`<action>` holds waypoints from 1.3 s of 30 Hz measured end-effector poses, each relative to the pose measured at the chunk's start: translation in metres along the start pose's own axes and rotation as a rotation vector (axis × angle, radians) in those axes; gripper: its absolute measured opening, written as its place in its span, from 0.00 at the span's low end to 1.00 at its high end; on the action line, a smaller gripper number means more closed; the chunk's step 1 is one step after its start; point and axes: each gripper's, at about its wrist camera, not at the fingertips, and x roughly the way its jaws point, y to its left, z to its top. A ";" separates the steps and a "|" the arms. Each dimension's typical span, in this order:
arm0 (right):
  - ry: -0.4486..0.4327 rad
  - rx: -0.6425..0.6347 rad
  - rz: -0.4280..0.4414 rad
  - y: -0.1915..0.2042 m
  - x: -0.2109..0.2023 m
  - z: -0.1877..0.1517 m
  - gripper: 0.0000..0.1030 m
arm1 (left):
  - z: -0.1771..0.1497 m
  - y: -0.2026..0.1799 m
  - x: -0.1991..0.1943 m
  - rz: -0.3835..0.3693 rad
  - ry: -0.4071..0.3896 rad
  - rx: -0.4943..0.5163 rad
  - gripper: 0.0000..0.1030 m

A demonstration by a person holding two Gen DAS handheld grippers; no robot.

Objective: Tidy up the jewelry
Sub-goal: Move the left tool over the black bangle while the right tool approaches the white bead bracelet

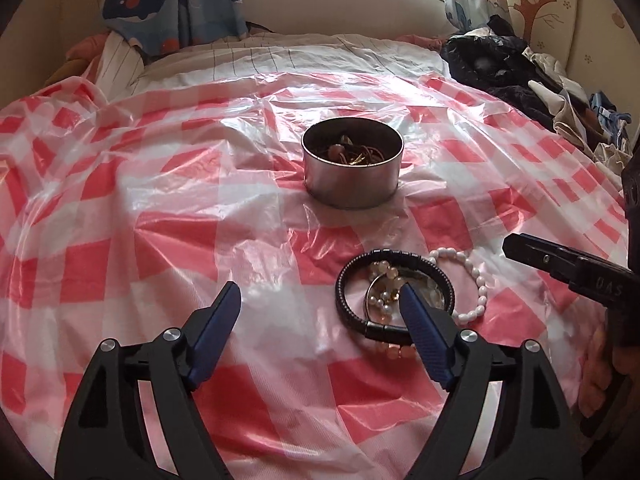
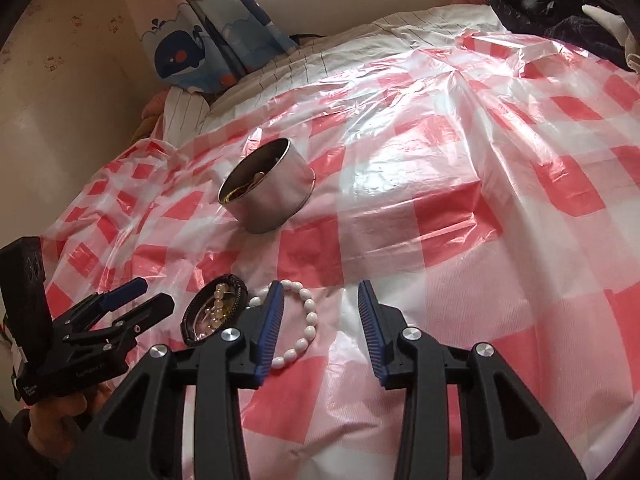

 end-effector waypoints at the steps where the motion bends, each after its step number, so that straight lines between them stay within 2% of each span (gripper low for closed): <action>1: 0.003 -0.005 -0.013 0.001 0.004 -0.004 0.41 | -0.007 0.000 0.002 0.013 -0.003 -0.001 0.77; 6: 0.027 0.018 -0.030 0.000 0.021 -0.015 0.42 | -0.014 0.000 0.003 0.041 -0.025 -0.006 0.79; 11: 0.018 -0.027 -0.050 0.007 0.021 -0.018 0.50 | -0.014 0.000 -0.005 0.048 -0.059 -0.005 0.79; 15: 0.026 -0.055 -0.062 0.012 0.024 -0.020 0.55 | -0.007 0.000 -0.005 0.088 -0.056 -0.005 0.79; 19: 0.030 -0.081 -0.069 0.017 0.026 -0.022 0.62 | 0.009 -0.013 0.010 0.215 -0.027 0.146 0.79; 22: 0.034 -0.095 -0.069 0.020 0.027 -0.023 0.65 | 0.013 -0.019 0.032 0.237 0.066 0.253 0.79; 24: 0.037 -0.098 -0.069 0.021 0.027 -0.023 0.66 | 0.014 -0.020 0.041 0.277 0.086 0.307 0.79; 27: 0.037 -0.097 -0.071 0.020 0.027 -0.023 0.66 | 0.025 -0.003 0.037 0.410 0.047 0.279 0.78; 28: 0.035 -0.097 -0.073 0.020 0.027 -0.023 0.66 | 0.029 0.010 0.032 0.413 0.038 0.228 0.76; 30: 0.029 -0.095 -0.081 0.020 0.026 -0.023 0.66 | 0.034 0.023 0.023 0.353 0.021 0.177 0.74; 33: 0.017 -0.089 -0.089 0.019 0.023 -0.023 0.66 | 0.037 0.022 0.013 0.254 -0.014 0.191 0.70; 36: 0.001 -0.091 -0.095 0.019 0.021 -0.023 0.66 | 0.038 0.006 0.018 0.176 -0.011 0.274 0.58; 37: -0.006 -0.092 -0.095 0.019 0.019 -0.023 0.65 | 0.038 0.003 0.023 0.150 0.008 0.287 0.48; 38: -0.014 -0.094 -0.094 0.020 0.017 -0.023 0.61 | 0.039 0.003 0.031 0.115 0.036 0.277 0.42; 39: -0.017 -0.095 -0.093 0.020 0.017 -0.023 0.56 | 0.038 0.003 0.037 0.094 0.052 0.266 0.41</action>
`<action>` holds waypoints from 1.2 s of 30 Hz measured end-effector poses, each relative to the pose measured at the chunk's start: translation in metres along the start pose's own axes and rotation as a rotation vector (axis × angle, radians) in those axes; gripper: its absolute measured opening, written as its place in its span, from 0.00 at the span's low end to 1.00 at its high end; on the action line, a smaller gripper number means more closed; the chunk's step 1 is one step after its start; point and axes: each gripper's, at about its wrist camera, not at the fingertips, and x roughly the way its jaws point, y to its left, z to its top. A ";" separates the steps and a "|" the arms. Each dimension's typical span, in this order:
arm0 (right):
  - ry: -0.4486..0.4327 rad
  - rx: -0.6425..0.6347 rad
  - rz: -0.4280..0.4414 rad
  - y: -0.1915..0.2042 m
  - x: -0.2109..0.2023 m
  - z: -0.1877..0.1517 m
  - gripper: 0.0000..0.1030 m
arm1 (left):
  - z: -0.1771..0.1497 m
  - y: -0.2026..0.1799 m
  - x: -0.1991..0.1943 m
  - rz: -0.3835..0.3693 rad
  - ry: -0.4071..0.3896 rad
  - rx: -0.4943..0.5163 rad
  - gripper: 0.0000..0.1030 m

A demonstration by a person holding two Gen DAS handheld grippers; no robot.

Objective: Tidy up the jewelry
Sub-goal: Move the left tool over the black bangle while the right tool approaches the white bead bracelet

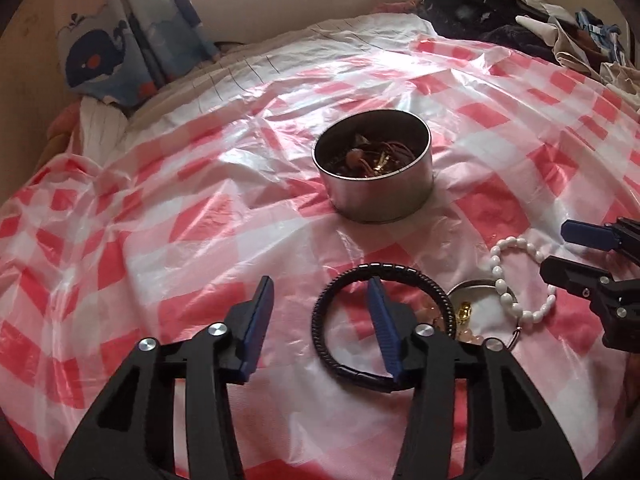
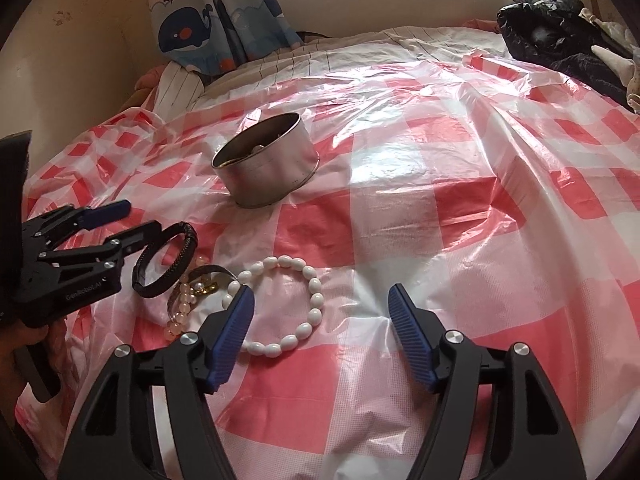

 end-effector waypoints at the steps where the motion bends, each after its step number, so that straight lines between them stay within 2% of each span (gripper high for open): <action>1: 0.003 -0.003 0.001 0.000 0.000 0.000 0.51 | -0.001 0.000 0.005 -0.020 0.016 -0.006 0.38; 4: 0.029 -0.015 0.003 0.003 0.006 0.001 0.43 | -0.006 -0.003 0.016 -0.038 0.048 -0.005 0.36; 7: 0.072 -0.064 -0.019 0.012 0.015 0.003 0.41 | -0.009 -0.003 0.020 -0.034 0.066 -0.020 0.32; 9: 0.092 -0.100 -0.038 0.019 0.021 0.005 0.32 | -0.010 0.002 0.022 -0.042 0.075 -0.054 0.18; 10: 0.105 -0.115 -0.046 0.021 0.025 0.007 0.20 | -0.010 0.006 0.022 -0.057 0.082 -0.079 0.10; 11: 0.114 -0.128 -0.051 0.022 0.029 0.009 0.10 | -0.011 0.009 0.023 -0.075 0.088 -0.095 0.06; 12: 0.121 -0.144 -0.060 0.024 0.031 0.011 0.08 | -0.011 0.009 0.022 -0.084 0.086 -0.104 0.06; 15: 0.112 -0.210 -0.120 0.027 0.038 0.024 0.08 | -0.009 0.018 0.014 -0.120 0.041 -0.175 0.06; 19: 0.040 -0.195 -0.163 0.010 0.026 0.051 0.08 | -0.003 0.030 0.002 -0.120 -0.029 -0.241 0.06; 22: 0.034 -0.156 -0.149 -0.006 0.023 0.059 0.08 | -0.004 0.032 0.009 -0.124 0.004 -0.256 0.06; 25: 0.078 -0.096 -0.123 -0.020 0.030 0.059 0.08 | -0.008 0.031 0.021 -0.115 0.045 -0.258 0.07; 27: 0.074 -0.081 -0.115 -0.021 0.027 0.059 0.18 | -0.008 0.029 0.022 -0.104 0.045 -0.249 0.09; 28: 0.070 -0.080 -0.112 -0.019 0.025 0.060 0.34 | -0.008 0.028 0.021 -0.100 0.041 -0.243 0.14; 29: 0.059 -0.079 -0.117 -0.020 0.022 0.061 0.40 | -0.008 0.027 0.021 -0.096 0.039 -0.238 0.23; 32: 0.070 -0.072 -0.109 -0.021 0.022 0.060 0.40 | -0.008 0.023 0.021 -0.083 0.031 -0.219 0.38; 36: 0.132 -0.088 -0.124 -0.020 0.036 0.055 0.40 | -0.009 0.017 0.023 -0.060 0.029 -0.189 0.40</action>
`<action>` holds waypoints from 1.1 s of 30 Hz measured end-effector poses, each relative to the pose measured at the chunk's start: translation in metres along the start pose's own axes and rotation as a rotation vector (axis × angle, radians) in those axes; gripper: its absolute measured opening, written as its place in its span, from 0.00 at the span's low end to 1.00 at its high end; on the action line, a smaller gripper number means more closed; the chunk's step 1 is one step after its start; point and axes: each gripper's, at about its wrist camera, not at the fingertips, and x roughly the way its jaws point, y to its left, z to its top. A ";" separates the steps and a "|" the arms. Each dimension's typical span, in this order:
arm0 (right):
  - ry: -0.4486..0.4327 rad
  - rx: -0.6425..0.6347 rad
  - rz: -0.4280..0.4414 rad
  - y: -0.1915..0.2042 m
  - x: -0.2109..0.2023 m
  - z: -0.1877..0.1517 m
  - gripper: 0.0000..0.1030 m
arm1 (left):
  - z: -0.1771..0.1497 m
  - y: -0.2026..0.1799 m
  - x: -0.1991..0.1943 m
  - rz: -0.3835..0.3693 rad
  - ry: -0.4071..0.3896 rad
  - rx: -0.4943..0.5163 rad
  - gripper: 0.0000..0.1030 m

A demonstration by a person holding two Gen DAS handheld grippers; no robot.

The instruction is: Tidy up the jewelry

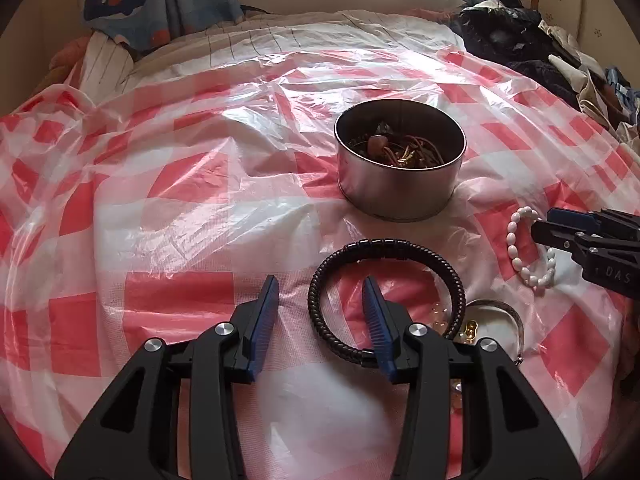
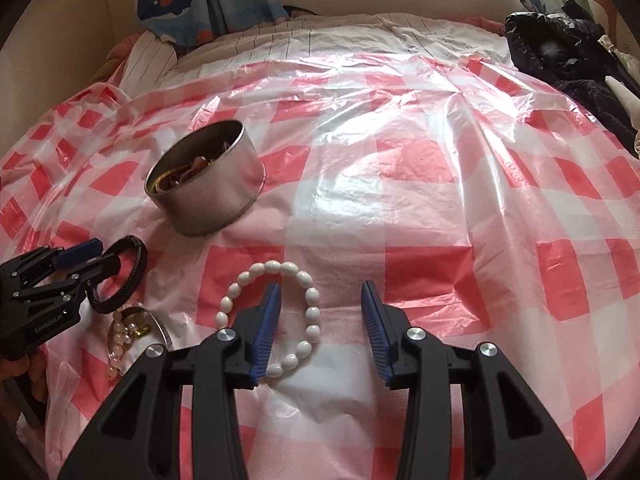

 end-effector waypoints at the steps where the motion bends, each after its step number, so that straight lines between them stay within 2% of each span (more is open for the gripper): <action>1: 0.008 -0.013 -0.009 0.003 0.002 -0.001 0.34 | -0.001 -0.001 0.000 0.007 -0.005 0.002 0.31; 2: 0.011 -0.032 -0.010 0.006 0.002 -0.002 0.18 | -0.001 -0.001 0.000 0.003 -0.005 0.004 0.10; 3: 0.016 -0.047 0.002 0.009 0.003 -0.003 0.10 | -0.001 -0.001 0.000 0.003 -0.006 0.005 0.07; 4: 0.017 -0.056 0.011 0.012 0.003 -0.004 0.08 | -0.002 -0.001 -0.002 0.004 -0.020 0.004 0.06; 9: -0.084 -0.069 0.064 0.021 -0.017 -0.003 0.08 | 0.001 0.005 -0.018 0.025 -0.096 -0.037 0.06; 11: -0.100 -0.064 0.064 0.021 -0.020 -0.001 0.08 | 0.001 0.008 -0.016 0.023 -0.089 -0.051 0.06; 14: -0.072 -0.036 0.056 0.013 -0.015 0.002 0.10 | -0.001 0.013 -0.008 0.026 -0.055 -0.079 0.06; 15: -0.058 -0.032 0.051 0.011 -0.013 0.002 0.15 | -0.001 0.014 -0.007 0.025 -0.050 -0.085 0.06; 16: -0.056 -0.026 0.045 0.009 -0.012 0.002 0.31 | -0.002 0.015 -0.006 0.028 -0.050 -0.088 0.07; 17: -0.055 -0.024 0.045 0.009 -0.012 0.002 0.36 | -0.002 0.015 -0.006 0.028 -0.049 -0.087 0.07; 18: -0.049 -0.028 0.049 0.009 -0.012 0.002 0.36 | -0.002 0.014 -0.005 0.029 -0.048 -0.085 0.08; 24: 0.022 -0.069 0.022 0.018 0.006 -0.005 0.35 | -0.004 0.007 0.002 0.023 -0.020 -0.048 0.26; 25: 0.023 -0.079 0.015 0.019 0.006 -0.005 0.30 | -0.005 0.004 0.004 0.031 -0.016 -0.036 0.27; 26: 0.023 -0.085 0.018 0.019 0.006 -0.005 0.19 | -0.005 0.002 0.004 0.038 -0.019 -0.026 0.27; 27: 0.024 -0.087 0.024 0.020 0.006 -0.006 0.13 | -0.005 0.001 0.003 0.028 -0.023 -0.020 0.24; 28: 0.020 -0.085 0.032 0.020 0.005 -0.006 0.08 | -0.006 0.001 0.002 0.023 -0.027 -0.019 0.15; 29: 0.010 -0.079 0.039 0.020 0.003 -0.006 0.08 | -0.006 0.001 0.001 0.016 -0.031 -0.023 0.07; 33: -0.036 -0.050 0.061 0.016 -0.006 -0.003 0.08 | -0.006 0.001 -0.001 0.016 -0.040 -0.021 0.07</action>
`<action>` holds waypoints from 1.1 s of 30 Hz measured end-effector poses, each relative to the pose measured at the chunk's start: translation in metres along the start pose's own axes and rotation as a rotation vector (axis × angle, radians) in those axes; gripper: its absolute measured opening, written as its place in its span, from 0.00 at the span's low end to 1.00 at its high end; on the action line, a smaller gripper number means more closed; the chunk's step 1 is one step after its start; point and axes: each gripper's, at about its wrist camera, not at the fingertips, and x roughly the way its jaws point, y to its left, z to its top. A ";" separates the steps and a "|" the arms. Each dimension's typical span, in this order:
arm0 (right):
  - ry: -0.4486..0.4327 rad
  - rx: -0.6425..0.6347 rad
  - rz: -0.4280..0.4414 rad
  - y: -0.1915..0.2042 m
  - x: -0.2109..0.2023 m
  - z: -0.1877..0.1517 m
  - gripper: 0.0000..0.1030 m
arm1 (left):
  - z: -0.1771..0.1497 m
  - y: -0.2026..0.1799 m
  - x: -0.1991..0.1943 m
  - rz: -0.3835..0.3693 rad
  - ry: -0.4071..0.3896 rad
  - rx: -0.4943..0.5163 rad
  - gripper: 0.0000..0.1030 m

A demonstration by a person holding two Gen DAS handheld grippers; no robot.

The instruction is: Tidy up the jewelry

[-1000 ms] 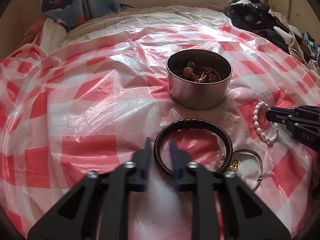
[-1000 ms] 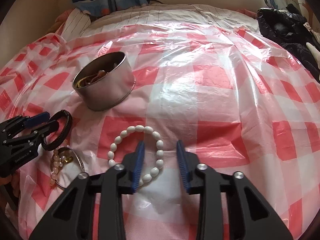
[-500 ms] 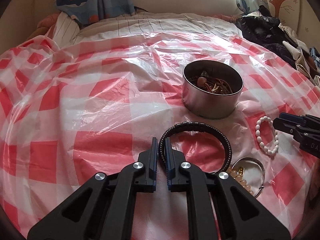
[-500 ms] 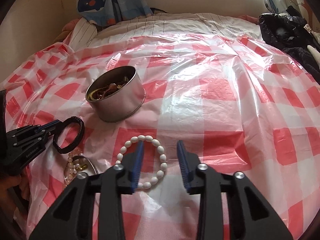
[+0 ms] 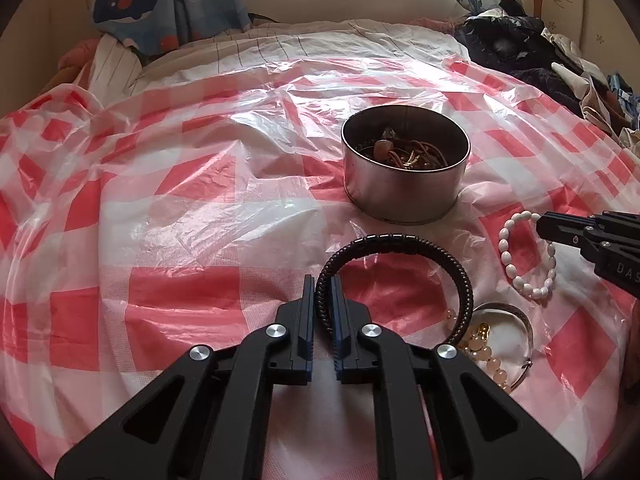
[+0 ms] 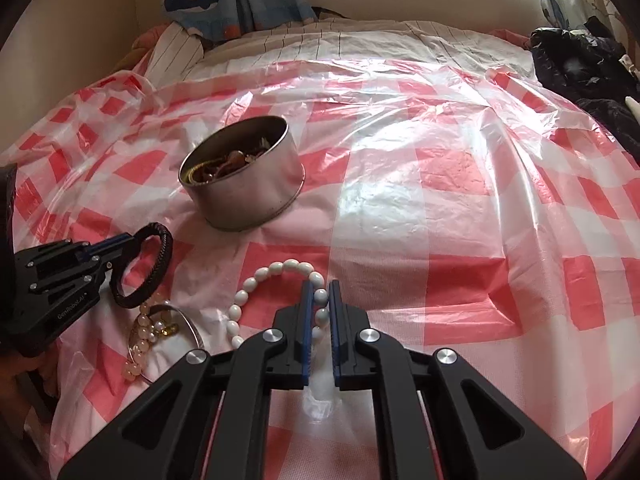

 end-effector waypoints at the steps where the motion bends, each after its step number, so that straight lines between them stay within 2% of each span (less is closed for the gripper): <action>1: -0.006 0.005 0.002 0.000 -0.001 0.001 0.08 | 0.000 -0.001 0.000 0.002 0.001 0.001 0.07; 6: 0.013 0.001 -0.007 0.000 0.003 0.002 0.11 | 0.001 -0.001 0.003 0.011 0.015 0.001 0.08; 8: 0.025 0.003 -0.015 -0.001 0.005 0.002 0.32 | 0.001 -0.001 0.004 0.010 0.023 0.000 0.09; 12: 0.065 -0.035 -0.047 0.004 0.014 -0.002 0.35 | 0.001 -0.002 0.007 -0.001 0.034 0.007 0.15; 13: 0.073 -0.052 -0.059 0.007 0.016 -0.003 0.35 | 0.000 -0.003 0.007 -0.001 0.036 0.014 0.16; 15: 0.074 -0.076 -0.066 0.011 0.017 -0.005 0.28 | 0.000 -0.005 0.007 0.008 0.035 0.024 0.16; 16: 0.071 -0.079 -0.061 0.011 0.017 -0.005 0.15 | 0.000 -0.006 0.007 0.011 0.032 0.027 0.16; 17: 0.067 -0.073 -0.058 0.010 0.016 -0.006 0.08 | -0.001 -0.006 0.006 0.011 0.029 0.028 0.15; 18: 0.061 -0.062 -0.050 0.009 0.015 -0.005 0.08 | 0.000 -0.006 0.005 0.012 0.025 0.028 0.15; 20: 0.042 -0.036 -0.031 0.005 0.011 -0.004 0.08 | -0.001 -0.006 0.004 0.015 0.017 0.031 0.08; 27: -0.015 0.016 0.047 0.004 0.000 0.002 0.08 | 0.000 -0.007 -0.001 0.023 -0.001 0.036 0.07; 33: -0.061 0.027 0.080 0.005 -0.008 0.006 0.08 | 0.000 -0.007 -0.003 0.022 -0.010 0.036 0.07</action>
